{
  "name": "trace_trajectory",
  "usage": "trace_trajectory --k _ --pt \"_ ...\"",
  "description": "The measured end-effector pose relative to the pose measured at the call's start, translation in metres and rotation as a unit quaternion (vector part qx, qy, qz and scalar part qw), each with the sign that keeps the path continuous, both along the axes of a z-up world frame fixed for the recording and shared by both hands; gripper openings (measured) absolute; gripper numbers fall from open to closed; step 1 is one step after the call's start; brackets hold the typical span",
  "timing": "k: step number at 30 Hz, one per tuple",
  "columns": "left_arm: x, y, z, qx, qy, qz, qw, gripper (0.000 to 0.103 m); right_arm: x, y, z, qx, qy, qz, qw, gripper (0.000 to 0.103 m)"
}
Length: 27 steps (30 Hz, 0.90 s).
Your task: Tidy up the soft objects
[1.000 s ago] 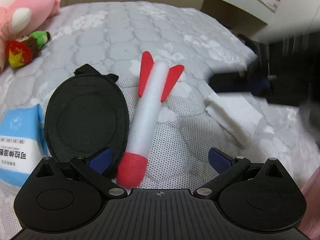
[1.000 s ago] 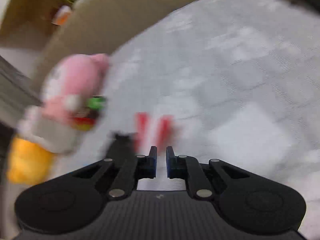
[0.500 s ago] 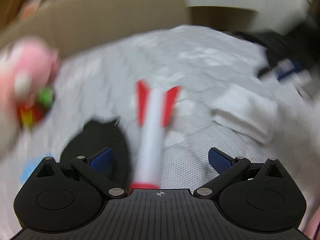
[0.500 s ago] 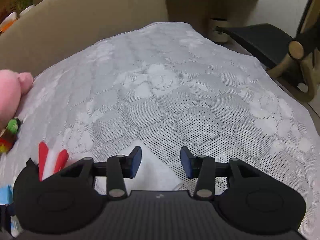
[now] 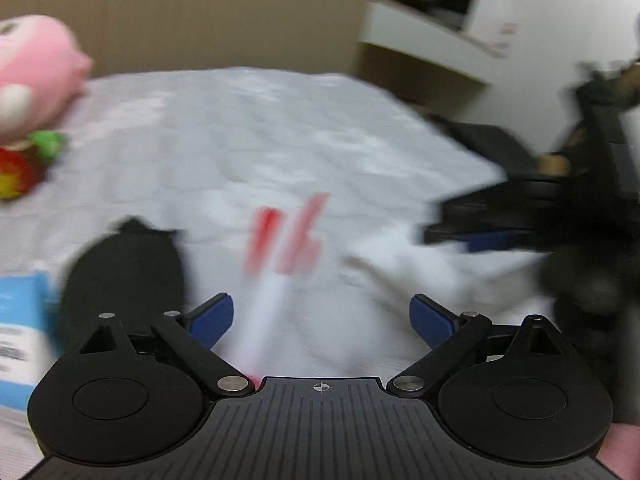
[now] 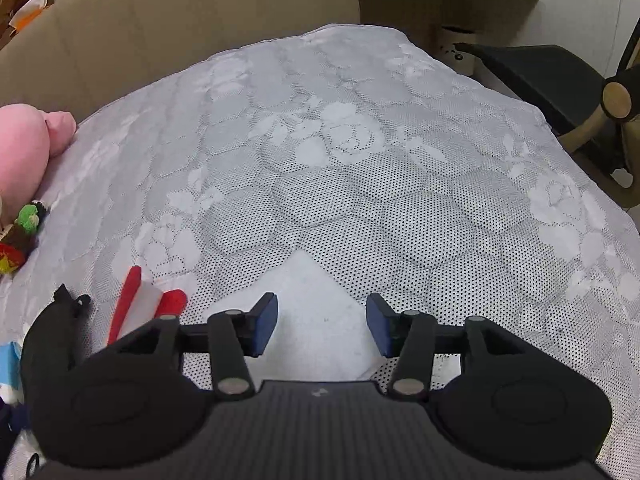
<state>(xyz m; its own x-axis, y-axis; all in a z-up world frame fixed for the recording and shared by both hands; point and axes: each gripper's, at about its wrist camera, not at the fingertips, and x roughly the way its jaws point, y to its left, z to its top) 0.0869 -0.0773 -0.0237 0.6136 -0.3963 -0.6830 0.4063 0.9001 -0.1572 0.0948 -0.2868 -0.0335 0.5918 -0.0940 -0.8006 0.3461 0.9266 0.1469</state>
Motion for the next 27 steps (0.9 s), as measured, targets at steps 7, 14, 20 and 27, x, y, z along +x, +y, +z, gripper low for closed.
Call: trace_trajectory --k 7,14,20,27 --pt "0.006 -0.013 -0.029 0.075 0.047 -0.033 0.9955 0.04 0.009 0.005 -0.004 -0.022 0.005 0.018 1.0 0.052" --pt "0.004 -0.006 -0.024 0.066 0.056 -0.046 0.9952 0.039 0.017 0.03 -0.019 -0.078 0.042 0.094 0.992 0.069" --pt "0.019 0.022 -0.02 0.049 0.08 0.023 0.9953 0.044 0.023 0.047 -0.036 -0.128 0.059 0.126 0.982 0.059" --pt "0.012 0.025 -0.019 0.045 0.125 0.017 0.991 0.063 0.016 0.03 -0.024 -0.023 0.032 0.1 0.994 0.009"
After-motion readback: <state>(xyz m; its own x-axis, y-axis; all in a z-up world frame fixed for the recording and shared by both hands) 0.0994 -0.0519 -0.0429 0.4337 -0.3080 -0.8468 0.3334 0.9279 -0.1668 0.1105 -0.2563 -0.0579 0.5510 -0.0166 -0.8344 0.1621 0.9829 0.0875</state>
